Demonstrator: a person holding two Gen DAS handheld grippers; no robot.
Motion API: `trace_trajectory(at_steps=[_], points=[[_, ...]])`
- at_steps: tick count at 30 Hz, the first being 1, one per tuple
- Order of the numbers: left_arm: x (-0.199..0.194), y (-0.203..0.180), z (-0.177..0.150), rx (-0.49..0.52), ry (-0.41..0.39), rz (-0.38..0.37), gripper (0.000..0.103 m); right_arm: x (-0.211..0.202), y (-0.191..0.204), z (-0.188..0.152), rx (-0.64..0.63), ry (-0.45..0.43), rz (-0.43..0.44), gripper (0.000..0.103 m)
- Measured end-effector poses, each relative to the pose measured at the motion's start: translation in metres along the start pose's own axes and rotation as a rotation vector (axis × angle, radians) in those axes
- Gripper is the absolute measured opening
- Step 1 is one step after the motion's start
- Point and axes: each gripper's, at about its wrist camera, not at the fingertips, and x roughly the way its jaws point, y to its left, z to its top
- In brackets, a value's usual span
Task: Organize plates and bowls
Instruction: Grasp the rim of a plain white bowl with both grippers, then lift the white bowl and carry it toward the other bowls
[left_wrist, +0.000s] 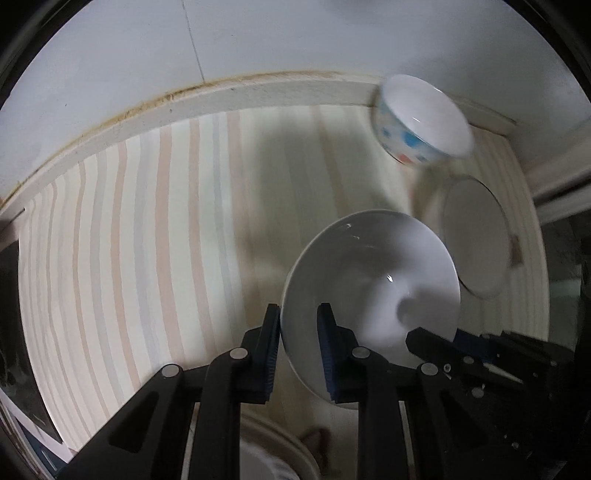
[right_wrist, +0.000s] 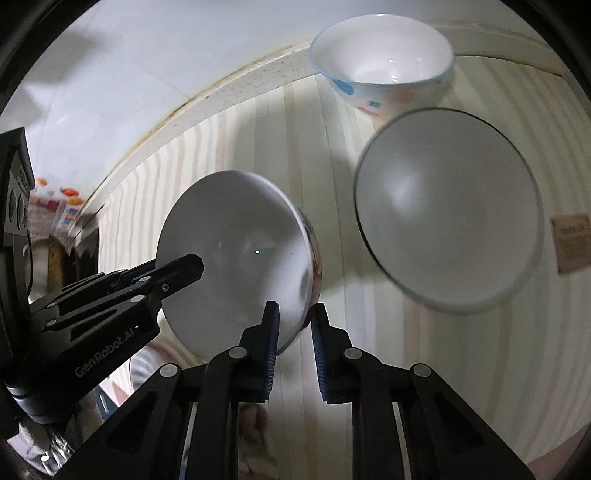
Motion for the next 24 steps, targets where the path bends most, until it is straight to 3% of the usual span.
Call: trace_trajectory(at_steps=[10, 17, 24], points=[[-0.024, -0.034, -0.077, 0.052, 0.015, -0.064, 0.018, -0.04, -0.027, -0.077, -0.014, 0.02, -0.031, 0.02], [-0.002, -0.056, -0.099, 0.09, 0.068, -0.07, 0.018, -0.036, -0.048, -0.122, 0.026, 0.047, -0.048, 0.02], [0.012, -0.068, -0.111, 0.126, 0.093, -0.054, 0.018, -0.029, -0.067, -0.144, 0.052, 0.064, -0.076, 0.02]])
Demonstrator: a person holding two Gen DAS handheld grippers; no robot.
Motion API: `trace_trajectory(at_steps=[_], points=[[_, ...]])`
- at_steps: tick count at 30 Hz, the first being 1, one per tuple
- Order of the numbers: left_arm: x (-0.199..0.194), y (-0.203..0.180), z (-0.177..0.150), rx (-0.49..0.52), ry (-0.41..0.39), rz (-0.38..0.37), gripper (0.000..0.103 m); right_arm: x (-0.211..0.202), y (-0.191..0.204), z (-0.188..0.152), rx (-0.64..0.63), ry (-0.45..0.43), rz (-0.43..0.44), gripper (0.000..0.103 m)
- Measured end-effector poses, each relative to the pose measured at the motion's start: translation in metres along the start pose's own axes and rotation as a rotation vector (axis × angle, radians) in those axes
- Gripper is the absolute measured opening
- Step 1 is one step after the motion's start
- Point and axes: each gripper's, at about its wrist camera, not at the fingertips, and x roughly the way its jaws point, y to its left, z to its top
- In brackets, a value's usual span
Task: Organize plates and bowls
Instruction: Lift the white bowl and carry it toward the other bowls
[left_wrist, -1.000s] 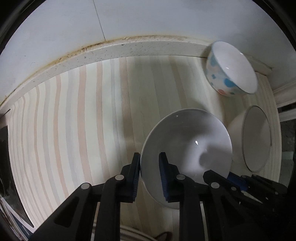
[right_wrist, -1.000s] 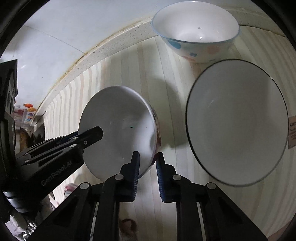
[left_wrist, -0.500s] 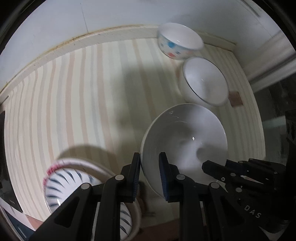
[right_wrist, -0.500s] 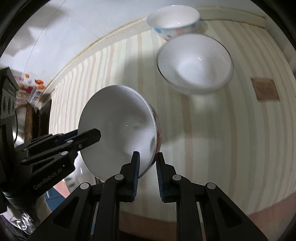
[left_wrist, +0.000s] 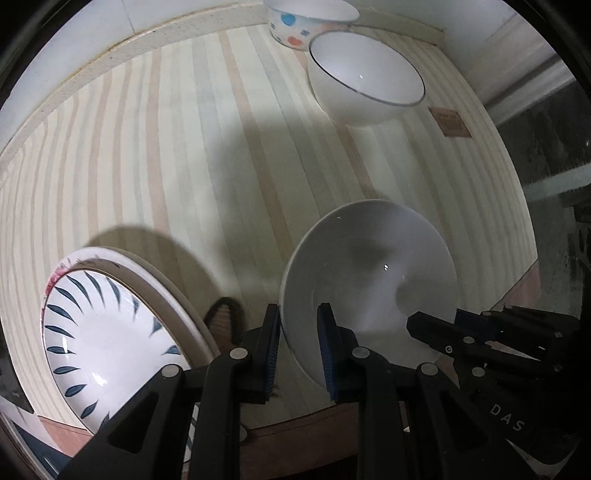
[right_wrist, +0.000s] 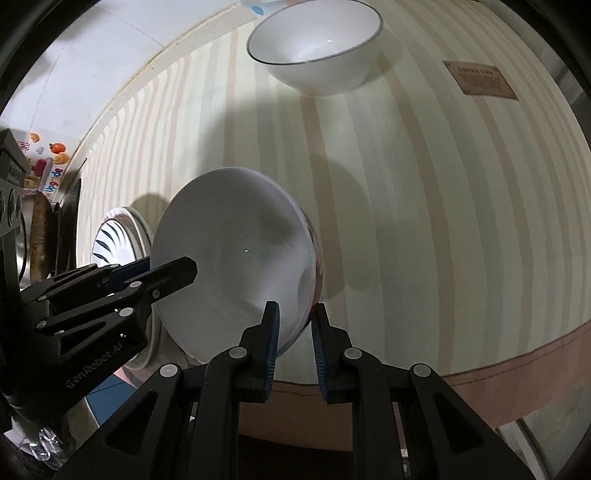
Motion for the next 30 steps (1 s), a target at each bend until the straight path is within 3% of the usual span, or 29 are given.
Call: trace_trajectory(at_steps=[12, 21, 30], points=[[0.016, -0.01, -0.004, 0.005, 0.018, 0.017, 0.018, 0.012, 0.004, -0.003, 0.005, 0.009, -0.014, 0.02], [0.033, -0.036, 0.006, 0.02, 0.011, 0.041, 0.018, 0.013, 0.01, -0.002, 0.001, -0.002, -0.025, 0.02], [0.039, -0.038, 0.016, 0.011, 0.029, 0.027, 0.018, 0.015, 0.003, 0.005, 0.004, 0.003, -0.026, 0.02]])
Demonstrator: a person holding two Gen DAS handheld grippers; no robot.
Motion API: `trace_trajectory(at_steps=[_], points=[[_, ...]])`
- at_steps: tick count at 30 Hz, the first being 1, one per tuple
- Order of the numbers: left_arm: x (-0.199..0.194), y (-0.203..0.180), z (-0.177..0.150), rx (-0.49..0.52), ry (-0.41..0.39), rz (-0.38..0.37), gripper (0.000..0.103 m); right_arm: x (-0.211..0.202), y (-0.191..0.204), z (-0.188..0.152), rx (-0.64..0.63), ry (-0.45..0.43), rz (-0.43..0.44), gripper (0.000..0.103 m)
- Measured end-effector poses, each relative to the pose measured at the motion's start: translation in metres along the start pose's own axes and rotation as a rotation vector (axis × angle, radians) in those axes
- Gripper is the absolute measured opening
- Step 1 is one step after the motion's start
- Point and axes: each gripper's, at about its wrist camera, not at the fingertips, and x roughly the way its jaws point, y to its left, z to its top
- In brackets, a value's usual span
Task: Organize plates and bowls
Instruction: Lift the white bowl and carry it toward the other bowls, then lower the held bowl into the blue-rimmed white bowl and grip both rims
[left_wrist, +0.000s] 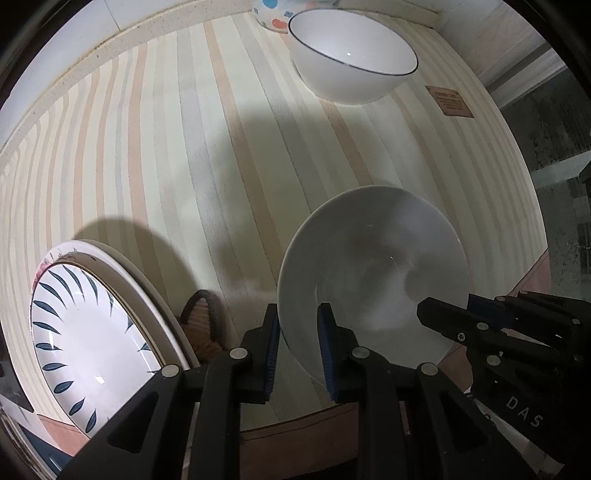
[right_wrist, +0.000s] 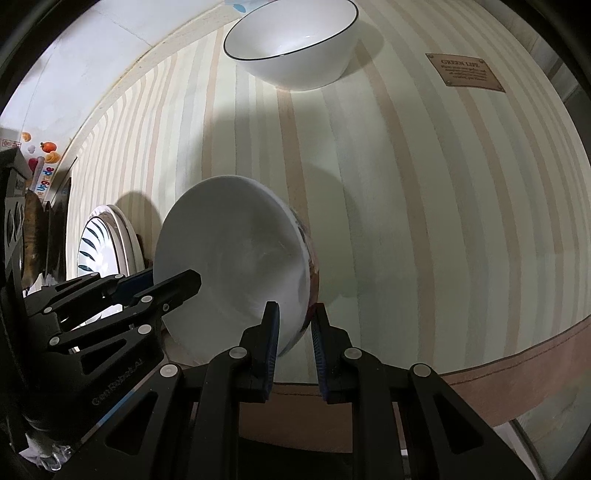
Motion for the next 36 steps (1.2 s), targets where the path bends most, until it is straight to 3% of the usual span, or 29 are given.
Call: trace_trajectory(at_steps=[6, 13, 14, 15, 17, 23, 31, 33, 34, 36], points=[[-0.005, -0.001, 0.001, 0.01, 0.005, 0.027, 0.018, 0.0, -0.011, 0.003, 0.024, 0.018, 0.042, 0.02], [-0.078, 0.011, 0.015, -0.05, -0.149, 0.001, 0.021, -0.039, -0.025, 0.007, 0.043, -0.039, 0.048, 0.021], [-0.087, 0.013, 0.023, -0.059, -0.172, -0.006, 0.026, -0.049, -0.029, 0.012, 0.059, -0.053, 0.059, 0.023], [-0.093, 0.015, 0.029, -0.066, -0.191, -0.013, 0.029, -0.057, -0.033, 0.018, 0.073, -0.065, 0.067, 0.032], [-0.097, 0.021, 0.053, -0.08, -0.223, -0.012, 0.03, -0.068, -0.039, 0.032, 0.085, -0.089, 0.089, 0.045], [-0.071, 0.039, 0.125, -0.129, -0.194, -0.047, 0.03, -0.079, -0.055, 0.1, 0.095, -0.171, 0.101, 0.047], [-0.007, 0.028, 0.193, -0.109, -0.066, -0.098, 0.029, -0.043, -0.069, 0.178, 0.108, -0.148, 0.063, 0.047], [0.004, 0.023, 0.202, -0.098, -0.039, -0.095, 0.029, -0.031, -0.072, 0.189, 0.111, -0.128, 0.058, 0.042], [0.008, 0.02, 0.203, -0.094, -0.034, -0.094, 0.028, -0.026, -0.073, 0.192, 0.115, -0.123, 0.059, 0.031], [0.012, 0.015, 0.205, -0.086, -0.03, -0.095, 0.015, -0.017, -0.076, 0.198, 0.12, -0.11, 0.057, 0.014]])
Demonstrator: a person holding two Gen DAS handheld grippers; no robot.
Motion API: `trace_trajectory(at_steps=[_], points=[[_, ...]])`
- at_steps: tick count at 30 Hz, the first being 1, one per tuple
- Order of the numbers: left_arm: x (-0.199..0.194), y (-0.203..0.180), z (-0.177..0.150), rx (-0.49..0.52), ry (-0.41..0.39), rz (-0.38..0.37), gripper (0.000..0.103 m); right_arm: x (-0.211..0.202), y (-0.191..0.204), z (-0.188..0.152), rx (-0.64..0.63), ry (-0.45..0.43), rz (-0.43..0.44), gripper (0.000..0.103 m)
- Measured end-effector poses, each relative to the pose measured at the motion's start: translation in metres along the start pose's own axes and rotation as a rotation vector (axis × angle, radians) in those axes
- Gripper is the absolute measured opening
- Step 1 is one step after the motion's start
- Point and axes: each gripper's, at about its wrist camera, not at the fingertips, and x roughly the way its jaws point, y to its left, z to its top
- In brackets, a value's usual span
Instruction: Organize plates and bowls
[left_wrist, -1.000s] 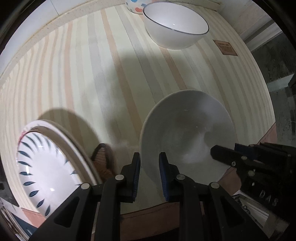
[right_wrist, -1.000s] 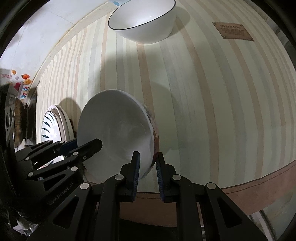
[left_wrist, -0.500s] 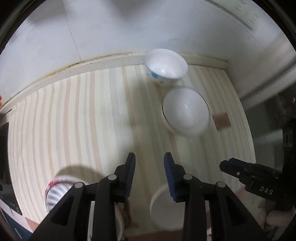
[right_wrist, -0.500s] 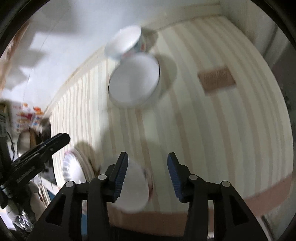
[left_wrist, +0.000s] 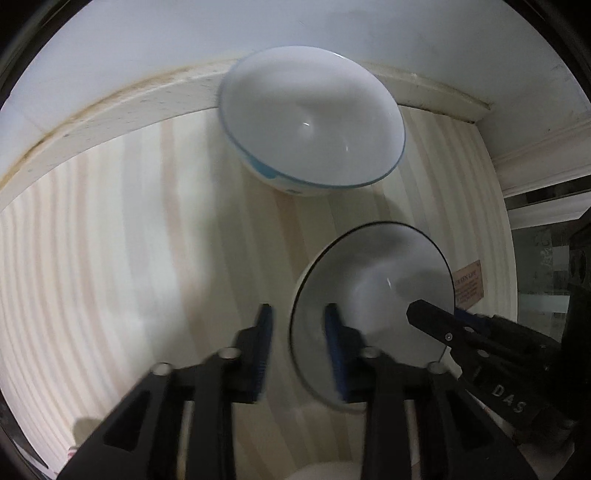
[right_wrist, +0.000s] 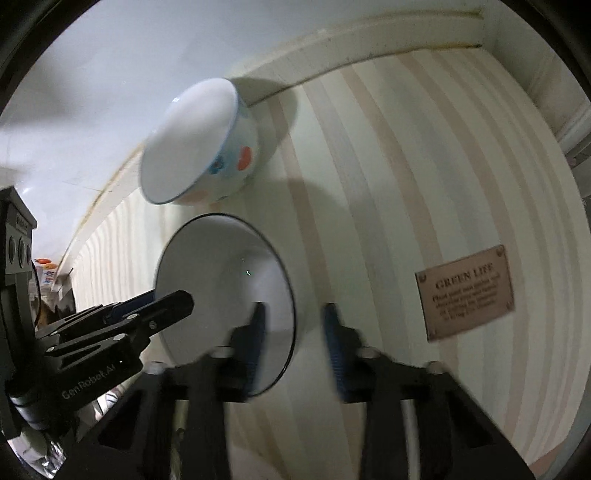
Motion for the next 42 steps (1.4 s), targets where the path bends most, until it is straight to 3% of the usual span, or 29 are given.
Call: trace_trajectory(at_steps=[10, 17, 29, 36, 42], points=[[-0.006, -0.014, -0.004, 0.03, -0.032, 0.053, 0.015, 0.0, 0.009, -0.004, -0.02, -0.013, -0.025, 0.011], [-0.045, -0.022, -0.03, 0.054, -0.079, 0.051, 0.015, -0.033, 0.021, -0.022, -0.057, -0.039, -0.007, 0.011], [-0.098, -0.038, -0.106, 0.11, -0.125, 0.033, 0.015, -0.1, 0.021, -0.11, -0.087, -0.048, 0.05, 0.011], [-0.096, -0.028, -0.146, 0.112, -0.088, 0.021, 0.015, -0.103, 0.022, -0.163, -0.098, 0.002, 0.053, 0.011], [-0.082, -0.015, -0.17, 0.083, -0.048, 0.038, 0.015, -0.087, 0.024, -0.184, -0.103, 0.036, 0.06, 0.011]])
